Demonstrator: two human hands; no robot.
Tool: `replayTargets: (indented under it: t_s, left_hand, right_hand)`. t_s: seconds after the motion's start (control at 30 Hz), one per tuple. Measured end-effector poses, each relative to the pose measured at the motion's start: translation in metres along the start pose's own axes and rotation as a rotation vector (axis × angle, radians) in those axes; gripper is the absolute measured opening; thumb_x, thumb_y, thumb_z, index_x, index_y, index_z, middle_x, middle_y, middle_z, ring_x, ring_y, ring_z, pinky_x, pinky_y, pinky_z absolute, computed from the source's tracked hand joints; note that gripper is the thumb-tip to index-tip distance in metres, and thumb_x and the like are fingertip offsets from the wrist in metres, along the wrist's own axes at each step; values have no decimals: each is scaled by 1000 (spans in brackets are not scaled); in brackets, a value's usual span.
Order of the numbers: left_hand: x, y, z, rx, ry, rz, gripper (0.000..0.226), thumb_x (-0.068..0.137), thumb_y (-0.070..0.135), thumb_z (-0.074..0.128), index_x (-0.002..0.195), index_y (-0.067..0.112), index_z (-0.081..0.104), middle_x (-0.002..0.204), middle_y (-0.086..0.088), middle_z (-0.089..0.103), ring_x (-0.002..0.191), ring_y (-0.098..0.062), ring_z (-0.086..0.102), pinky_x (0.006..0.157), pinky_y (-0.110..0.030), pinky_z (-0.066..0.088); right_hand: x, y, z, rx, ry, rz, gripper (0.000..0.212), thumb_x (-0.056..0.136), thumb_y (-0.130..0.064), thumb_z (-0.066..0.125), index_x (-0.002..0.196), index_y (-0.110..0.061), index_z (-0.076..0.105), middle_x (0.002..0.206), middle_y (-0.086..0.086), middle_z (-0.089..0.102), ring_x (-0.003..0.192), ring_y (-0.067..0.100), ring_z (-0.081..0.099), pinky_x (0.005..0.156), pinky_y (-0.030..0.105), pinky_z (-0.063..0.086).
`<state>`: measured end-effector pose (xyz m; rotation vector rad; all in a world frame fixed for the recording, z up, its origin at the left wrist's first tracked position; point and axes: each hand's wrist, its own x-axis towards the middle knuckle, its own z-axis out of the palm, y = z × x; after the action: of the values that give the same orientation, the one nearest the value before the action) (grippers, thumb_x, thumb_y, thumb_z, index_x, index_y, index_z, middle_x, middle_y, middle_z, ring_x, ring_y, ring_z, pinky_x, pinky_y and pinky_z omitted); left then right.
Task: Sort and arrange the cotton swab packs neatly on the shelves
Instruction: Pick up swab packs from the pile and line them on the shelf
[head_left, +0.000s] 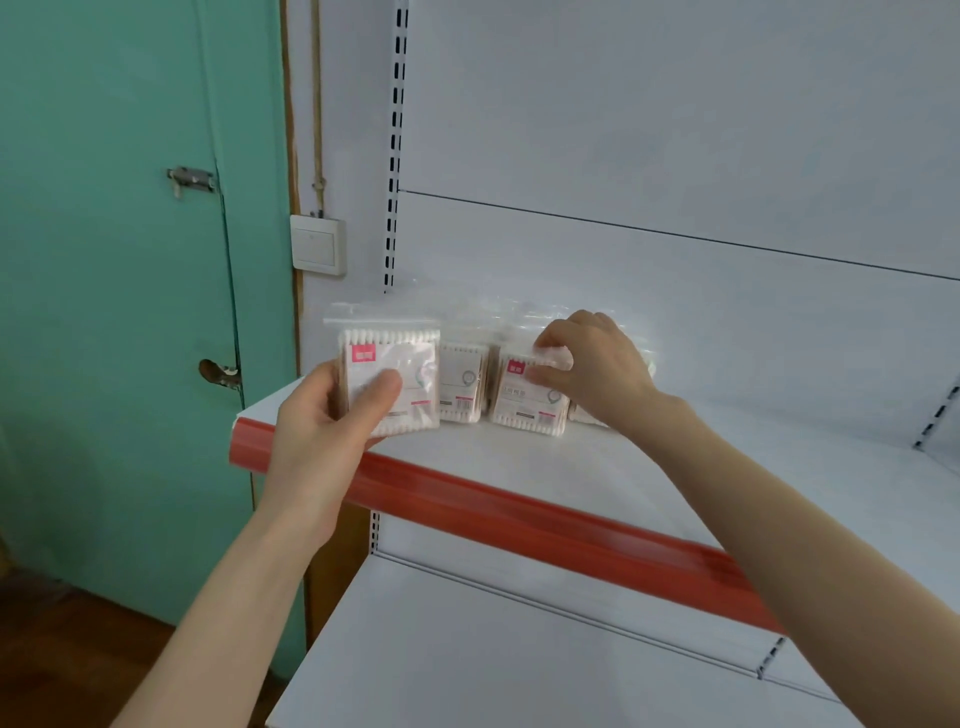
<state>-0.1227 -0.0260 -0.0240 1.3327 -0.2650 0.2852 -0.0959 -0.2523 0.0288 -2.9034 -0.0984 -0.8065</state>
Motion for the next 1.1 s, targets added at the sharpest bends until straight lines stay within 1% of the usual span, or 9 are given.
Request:
replayTargets:
  t_s: [0.13, 0.23, 0.37, 0.53, 0.67, 0.73, 0.83, 0.97, 1.1]
  left_hand:
    - [-1, -1, 7, 13, -56, -21, 12, 83, 18, 64, 93, 25, 65, 92, 7, 73, 91, -13, 68, 80, -29, 52]
    - [-2, -1, 17, -5, -108, -36, 15, 81, 14, 65, 91, 25, 64, 86, 11, 73, 87, -10, 69, 74, -26, 53]
    - [-6, 1, 40, -18, -187, -55, 19, 80, 13, 68, 96, 19, 62, 92, 3, 73, 86, -13, 70, 76, -30, 56]
    - [-14, -3, 69, 111, -281, 39, 24, 80, 21, 69, 100, 18, 56, 93, 5, 69, 79, -5, 68, 69, -15, 53]
    - [-23, -27, 79, 605, -331, 349, 39, 86, 35, 62, 119, 15, 60, 114, 2, 64, 103, -10, 60, 86, -14, 42]
    - [-27, -37, 80, 842, -374, 499, 38, 90, 43, 53, 106, 13, 69, 106, 0, 69, 100, -20, 63, 85, -29, 46]
    - [-26, -48, 82, 986, -378, 614, 52, 88, 48, 34, 71, 16, 71, 72, 4, 70, 71, -21, 66, 61, -33, 52]
    - [-26, -50, 81, 1010, -338, 661, 43, 88, 42, 38, 69, 22, 70, 71, 10, 68, 67, -15, 64, 52, -27, 46]
    - [-25, -53, 81, 998, -306, 712, 40, 87, 38, 39, 71, 20, 71, 71, 9, 68, 66, -15, 64, 52, -25, 44]
  right_hand:
    - [-5, 1, -11, 227, 70, 57, 46, 81, -38, 67, 120, -18, 55, 109, -2, 57, 106, 14, 49, 80, 21, 37]
    - [-19, -8, -33, 616, 169, 84, 23, 85, -33, 63, 106, -23, 60, 92, -12, 62, 92, 6, 59, 76, 15, 43]
    - [-40, -21, -50, 850, -89, 9, 14, 83, -25, 65, 96, -29, 61, 81, -10, 66, 77, 6, 64, 74, 27, 53]
    - [-55, 2, -59, 821, -103, 51, 14, 80, -6, 68, 90, -16, 65, 76, 1, 65, 65, 5, 62, 61, 19, 53]
    - [-62, 53, -67, 692, 14, 214, 15, 83, -6, 66, 98, -9, 64, 78, 2, 65, 65, 5, 62, 62, 17, 53]
    - [-61, 73, -62, 615, 22, 291, 15, 83, -7, 66, 97, -12, 62, 80, 8, 63, 71, 17, 61, 69, 27, 54]
    - [-53, 81, -44, 528, -7, 322, 17, 82, -9, 67, 96, -15, 60, 70, 5, 58, 68, 22, 56, 76, 41, 51]
    - [-39, 73, -22, 411, 41, 289, 17, 84, -14, 66, 100, -13, 62, 74, 9, 55, 67, 20, 48, 55, 17, 40]
    - [-36, 72, -14, 361, 70, 282, 21, 85, -17, 64, 105, -12, 62, 89, 8, 62, 77, 22, 55, 54, 17, 37]
